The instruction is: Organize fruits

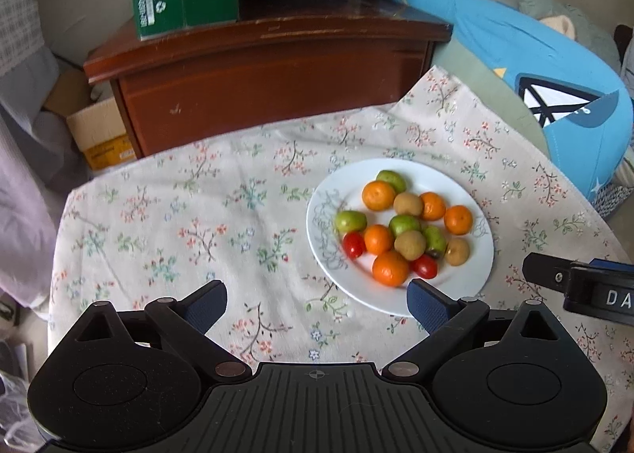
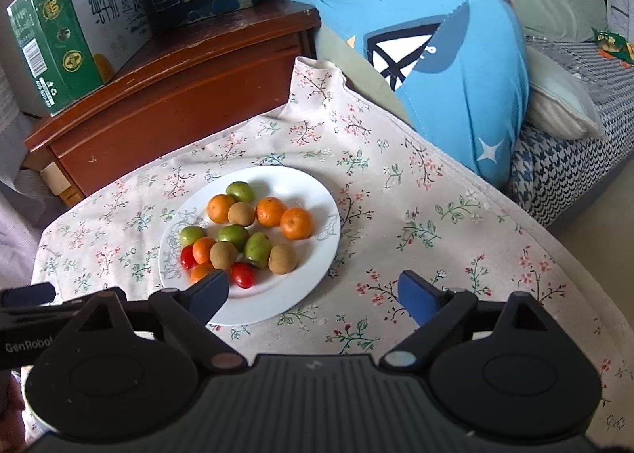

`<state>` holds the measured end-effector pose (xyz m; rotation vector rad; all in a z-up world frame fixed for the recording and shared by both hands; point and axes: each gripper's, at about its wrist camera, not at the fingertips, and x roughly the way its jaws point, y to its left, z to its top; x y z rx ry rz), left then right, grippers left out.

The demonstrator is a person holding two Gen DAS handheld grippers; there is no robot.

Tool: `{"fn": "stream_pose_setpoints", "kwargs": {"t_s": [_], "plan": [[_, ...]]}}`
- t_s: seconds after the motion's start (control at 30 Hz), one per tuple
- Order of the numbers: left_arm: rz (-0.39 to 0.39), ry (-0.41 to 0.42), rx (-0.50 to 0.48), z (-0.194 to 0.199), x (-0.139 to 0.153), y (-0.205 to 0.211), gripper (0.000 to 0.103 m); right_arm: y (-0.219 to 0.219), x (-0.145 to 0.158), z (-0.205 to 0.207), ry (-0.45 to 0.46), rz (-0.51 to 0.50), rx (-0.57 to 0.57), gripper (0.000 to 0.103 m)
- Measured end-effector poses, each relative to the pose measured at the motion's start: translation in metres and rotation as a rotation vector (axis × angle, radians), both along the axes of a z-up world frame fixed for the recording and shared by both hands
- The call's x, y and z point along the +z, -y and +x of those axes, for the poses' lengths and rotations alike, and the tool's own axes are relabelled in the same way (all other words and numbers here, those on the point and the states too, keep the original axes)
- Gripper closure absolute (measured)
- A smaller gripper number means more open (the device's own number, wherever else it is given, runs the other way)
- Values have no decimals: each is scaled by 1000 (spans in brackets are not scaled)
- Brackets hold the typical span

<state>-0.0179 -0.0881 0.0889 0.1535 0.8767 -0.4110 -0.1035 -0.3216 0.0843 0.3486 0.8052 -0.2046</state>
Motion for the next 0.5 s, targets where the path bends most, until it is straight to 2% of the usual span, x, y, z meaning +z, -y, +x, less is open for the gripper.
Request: {"fn": "stream_pose_setpoints", "kwargs": {"t_s": [0.37,0.5], "plan": [[19,-52,51,12,-14,3,5,-10,-18,14,-63,25,-7,9],[47,-58,76,16,-20,5,4,-17,-21,16,-72,18,4,9]]}}
